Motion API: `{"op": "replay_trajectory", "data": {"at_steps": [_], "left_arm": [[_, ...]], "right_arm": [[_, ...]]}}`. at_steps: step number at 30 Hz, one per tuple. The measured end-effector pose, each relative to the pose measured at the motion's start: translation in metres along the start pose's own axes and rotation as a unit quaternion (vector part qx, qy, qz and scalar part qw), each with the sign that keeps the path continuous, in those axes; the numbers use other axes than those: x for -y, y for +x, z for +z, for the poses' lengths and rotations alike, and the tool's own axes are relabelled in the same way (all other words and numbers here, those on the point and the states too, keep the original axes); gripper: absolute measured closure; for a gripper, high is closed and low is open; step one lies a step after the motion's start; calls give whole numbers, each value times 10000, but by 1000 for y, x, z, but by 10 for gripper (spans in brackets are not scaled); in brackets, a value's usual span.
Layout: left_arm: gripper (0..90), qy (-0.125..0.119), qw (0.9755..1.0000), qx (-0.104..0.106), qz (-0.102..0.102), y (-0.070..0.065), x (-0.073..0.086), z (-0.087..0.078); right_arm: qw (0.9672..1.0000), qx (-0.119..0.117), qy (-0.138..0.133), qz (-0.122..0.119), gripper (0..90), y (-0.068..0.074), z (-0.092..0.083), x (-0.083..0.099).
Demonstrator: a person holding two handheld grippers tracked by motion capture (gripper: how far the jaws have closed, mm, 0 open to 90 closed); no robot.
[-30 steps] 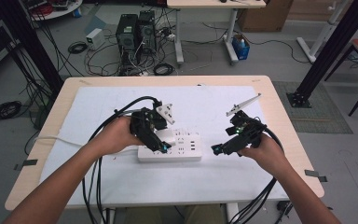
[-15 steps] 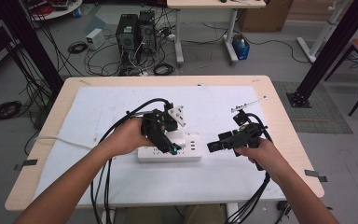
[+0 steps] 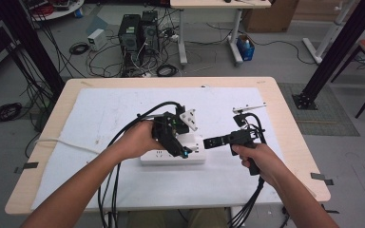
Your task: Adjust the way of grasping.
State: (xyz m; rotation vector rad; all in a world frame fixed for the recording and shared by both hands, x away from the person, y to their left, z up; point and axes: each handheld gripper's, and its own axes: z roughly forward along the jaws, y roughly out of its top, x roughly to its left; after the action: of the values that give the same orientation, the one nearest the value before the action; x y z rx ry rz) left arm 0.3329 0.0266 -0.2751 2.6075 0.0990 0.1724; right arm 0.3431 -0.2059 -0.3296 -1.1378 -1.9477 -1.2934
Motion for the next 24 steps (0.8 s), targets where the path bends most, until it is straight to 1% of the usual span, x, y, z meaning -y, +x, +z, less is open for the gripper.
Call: {"op": "replay_trajectory", "data": {"at_steps": [5, 8, 15, 17, 19, 21, 22, 23, 24], "left_arm": [[425, -40, 10000, -12, 16, -1, -5, 2], [425, -55, 10000, -35, 34, -1, -8, 3], [425, -78, 9999, -58, 80, -2, -14, 5], [425, -88, 9999, -67, 100, -2, -14, 5], [425, -94, 9999, -56, 107, -3, -15, 5], [425, -95, 9999, -62, 111, -3, -15, 5], [425, -95, 9999, -61, 122, -3, -15, 6], [425, -95, 9998, -67, 136, -3, -16, 6], [425, -97, 9998, -70, 134, -3, -16, 6]], "right_arm": [[9994, -208, -94, 247, 45, -2, 7, -3], [9990, -240, -98, 354, 45, -2, 12, -5], [9982, -306, -110, 511, 53, -2, 22, -9], [9980, -312, -99, 549, 57, -2, 24, -9], [9978, -335, -116, 559, 80, -3, 25, -10], [9971, -370, -128, 658, 81, -4, 26, -10], [9971, -370, -128, 658, 81, -4, 26, -10], [9968, -408, -174, 661, 196, -5, 27, -11], [9961, -507, -238, 675, 197, -5, 26, -11]]}}
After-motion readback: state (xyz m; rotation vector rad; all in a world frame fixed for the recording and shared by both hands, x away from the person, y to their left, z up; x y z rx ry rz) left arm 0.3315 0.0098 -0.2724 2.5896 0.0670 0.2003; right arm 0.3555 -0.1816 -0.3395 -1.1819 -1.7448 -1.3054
